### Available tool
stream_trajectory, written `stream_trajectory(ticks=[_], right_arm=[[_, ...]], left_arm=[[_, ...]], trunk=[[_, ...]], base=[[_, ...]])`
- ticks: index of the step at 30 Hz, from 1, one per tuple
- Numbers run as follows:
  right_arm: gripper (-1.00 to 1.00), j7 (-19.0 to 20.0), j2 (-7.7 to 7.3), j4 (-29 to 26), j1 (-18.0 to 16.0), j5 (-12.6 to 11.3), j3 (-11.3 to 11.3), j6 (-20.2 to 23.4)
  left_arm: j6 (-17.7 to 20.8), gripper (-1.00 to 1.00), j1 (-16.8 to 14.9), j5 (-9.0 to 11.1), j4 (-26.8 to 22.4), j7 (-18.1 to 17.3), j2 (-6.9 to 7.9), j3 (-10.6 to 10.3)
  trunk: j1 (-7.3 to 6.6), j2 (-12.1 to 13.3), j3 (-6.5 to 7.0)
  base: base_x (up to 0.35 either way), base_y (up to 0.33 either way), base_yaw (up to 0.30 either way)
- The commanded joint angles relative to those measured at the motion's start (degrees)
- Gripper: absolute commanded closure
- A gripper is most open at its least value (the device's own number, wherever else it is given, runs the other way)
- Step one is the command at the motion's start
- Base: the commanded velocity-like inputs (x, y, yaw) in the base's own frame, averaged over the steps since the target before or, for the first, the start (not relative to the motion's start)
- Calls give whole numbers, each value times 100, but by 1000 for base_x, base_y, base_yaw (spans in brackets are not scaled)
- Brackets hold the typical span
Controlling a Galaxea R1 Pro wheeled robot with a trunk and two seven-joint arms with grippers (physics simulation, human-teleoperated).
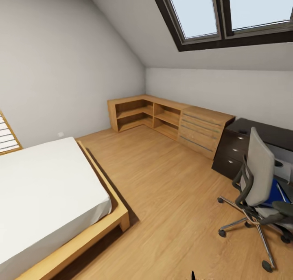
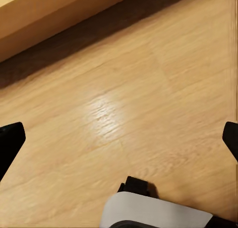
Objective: In the bedroom, organize the workspace by keeping the computer under the desk, ensuring the monitor is on the desk, placing the keyboard on the desk next to the monitor, placing the mouse on the desk next to the keyboard, moving the folder from the swivel chair onto the desk next to the mouse, stacking the notebook on top of the folder with the pen on top of the notebook, and positioning the swivel chair next to the desk.
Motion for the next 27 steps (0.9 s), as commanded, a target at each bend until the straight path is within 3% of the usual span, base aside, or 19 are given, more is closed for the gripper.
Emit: stream_trajectory(ticks=[1, 7, 21, 27], right_arm=[[-100, -26, 2, 5, -4, 9, 0, -14], [-100, -15, 2, 18, -3, 23, 8, -16], [-100, -18, 8, 47, -3, 33, 16, -29], [-100, -18, -3, 46, -3, 31, 8, -29]], left_arm=[[-19, -100, -2, 40, 0, 20, 1, -29], [-19, -100, -2, 41, 0, 15, 0, -32], [-19, -100, -2, 34, 0, 17, 0, -33], [-19, -100, -2, 34, 0, 12, 0, -33]], trunk=[[0, -3, -6], [0, -3, -6], [0, -3, -6], [0, -3, -6]], base=[[2, 26, -300], [1, 11, -193], [0, 0, -11], [0, 0, -162]])
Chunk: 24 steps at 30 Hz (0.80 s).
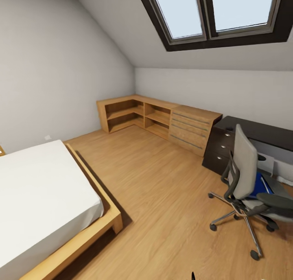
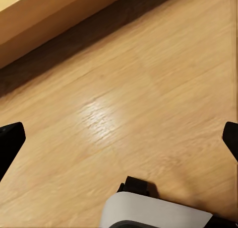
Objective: In the bedroom, organize the workspace by keeping the computer under the desk, ensuring the monitor is on the desk, placing the keyboard on the desk next to the monitor, placing the mouse on the desk next to the keyboard, moving the folder from the swivel chair onto the desk next to the mouse, stacking the notebook on top of the folder with the pen on top of the notebook, and positioning the swivel chair next to the desk.
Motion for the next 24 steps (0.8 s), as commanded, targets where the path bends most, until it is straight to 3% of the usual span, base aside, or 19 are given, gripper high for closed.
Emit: stream_trajectory(ticks=[1, 11, 18, 24], right_arm=[[-100, -28, 1, 3, -4, 12, 1, -12], [-100, -28, 7, 3, -4, 20, 16, -10], [-100, -44, 7, 5, -4, 13, 15, -3], [-100, -21, -17, 3, -4, 19, 23, -9]], left_arm=[[-20, -100, -2, 40, 1, 19, 1, -28], [-13, -100, -2, 38, 1, 27, -4, -39], [-11, -100, -2, 38, 1, 25, 0, -40], [-11, -100, -2, 30, 1, 19, -2, -37]], trunk=[[0, -3, -6], [0, -3, -14], [0, -3, -64], [0, -3, -71]], base=[[0, 0, -240], [58, 49, -245], [245, 200, -46], [54, 34, -6]])
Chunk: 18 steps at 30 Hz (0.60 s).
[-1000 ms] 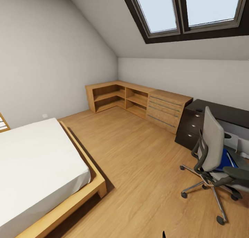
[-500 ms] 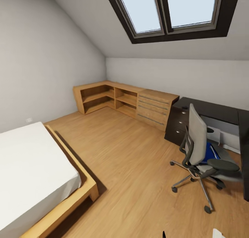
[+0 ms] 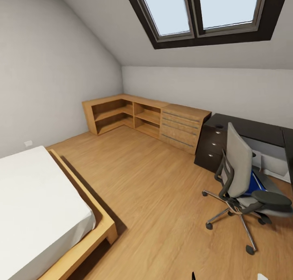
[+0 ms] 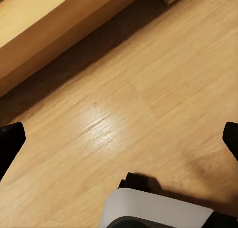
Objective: In the bedroom, organize the workspace by keeping the computer under the desk, ensuring the monitor is on the desk, placing the keyboard on the desk next to the monitor, placing the mouse on the desk next to the keyboard, moving the folder from the swivel chair onto the desk next to the mouse, stacking the notebook on top of the folder with the pen on top of the notebook, and positioning the swivel chair next to the desk.
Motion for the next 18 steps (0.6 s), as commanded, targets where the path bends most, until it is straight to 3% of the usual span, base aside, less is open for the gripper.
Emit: stream_trajectory(ticks=[1, 7, 12, 18], right_arm=[[-100, -30, 1, 2, -3, 12, 5, -12], [-100, -34, 6, 9, -3, 12, -4, -12], [-100, -49, -1, 15, -3, 1, -8, -4], [-100, -54, -1, 19, -3, -3, -4, 3]], left_arm=[[-20, -100, -3, 42, 3, 19, 2, -28], [-30, -100, -3, 33, 3, 19, -12, -35], [-38, -100, -3, 50, -6, 24, -134, -34], [-31, -100, -3, 65, -6, 29, -165, -13]], trunk=[[0, -3, -6], [0, -3, 1], [0, -3, 19], [0, -3, 31]], base=[[6, 4, -1], [1, 1, -42], [0, 0, -246], [64, 0, -282]])
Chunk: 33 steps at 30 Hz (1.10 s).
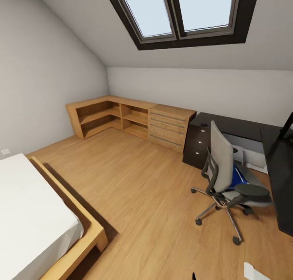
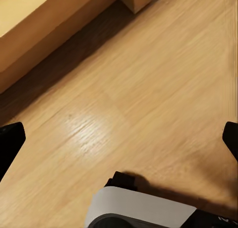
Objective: In the bedroom, organize the workspace by keeping the computer under the desk, ensuring the monitor is on the desk, placing the keyboard on the desk next to the monitor, placing the mouse on the desk next to the keyboard, moving the folder from the swivel chair onto the desk next to the mouse, stacking the notebook on top of the folder with the pen on top of the notebook, and positioning the swivel chair next to the desk.
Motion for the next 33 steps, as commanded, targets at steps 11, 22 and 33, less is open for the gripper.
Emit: stream_trajectory(ticks=[11, 22, 33], right_arm=[[-100, -50, -47, 4, -5, -45, -45, 15], [-100, -47, -30, 40, -8, -36, -25, 51], [-100, -38, -15, 57, -9, -30, 5, 58]], left_arm=[[-6, -100, -2, 41, 8, 17, 12, -19], [41, -100, -2, 42, 9, 67, 27, -16], [29, -100, -2, 34, 18, 63, 27, -16]], trunk=[[2, -3, -3], [2, -3, -15], [2, -3, -57]], base=[[285, 0, -293], [331, 0, -281], [130, 0, -239]])
